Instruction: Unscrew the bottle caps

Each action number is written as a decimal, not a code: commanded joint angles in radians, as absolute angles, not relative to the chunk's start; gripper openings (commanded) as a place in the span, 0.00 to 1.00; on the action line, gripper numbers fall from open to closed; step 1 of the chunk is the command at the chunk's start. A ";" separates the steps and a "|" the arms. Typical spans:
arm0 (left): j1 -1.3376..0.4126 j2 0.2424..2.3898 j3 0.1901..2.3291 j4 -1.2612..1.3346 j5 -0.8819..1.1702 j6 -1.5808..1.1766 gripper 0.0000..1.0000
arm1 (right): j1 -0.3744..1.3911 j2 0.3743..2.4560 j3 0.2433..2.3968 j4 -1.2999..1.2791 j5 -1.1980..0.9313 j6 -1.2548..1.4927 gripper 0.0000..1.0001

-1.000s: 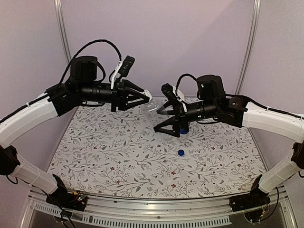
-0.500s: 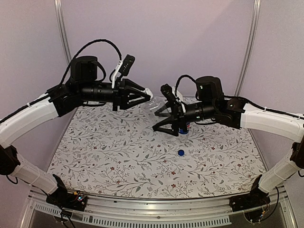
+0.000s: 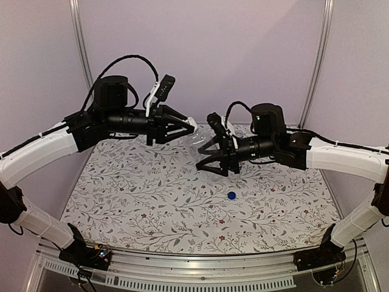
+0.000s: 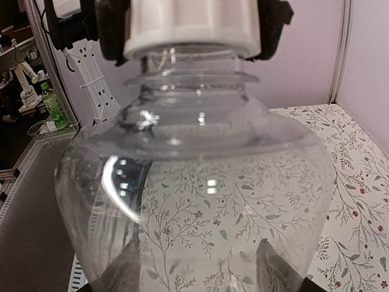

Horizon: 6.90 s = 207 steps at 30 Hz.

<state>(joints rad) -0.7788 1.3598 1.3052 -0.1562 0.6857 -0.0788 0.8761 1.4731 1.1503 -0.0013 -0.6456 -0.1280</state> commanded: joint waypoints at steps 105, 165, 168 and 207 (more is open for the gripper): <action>-0.949 1.354 1.233 0.104 0.002 -0.416 0.00 | 0.882 1.436 1.154 0.012 -0.334 -0.078 0.31; -0.832 1.336 1.199 0.183 0.464 -0.340 0.00 | 0.867 1.397 1.158 0.009 -0.568 -0.059 0.26; -0.856 1.330 1.200 0.140 0.329 -0.379 0.00 | 0.867 1.397 1.158 0.007 -0.519 -0.058 0.25; -0.840 1.265 1.168 0.215 0.726 -0.203 1.00 | 0.842 1.422 1.166 -0.041 -0.963 -0.144 0.34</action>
<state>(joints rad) -0.8558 1.2507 1.1732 0.1707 0.5014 -0.2661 0.8436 1.4212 1.1515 -0.0418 -0.8337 -0.1284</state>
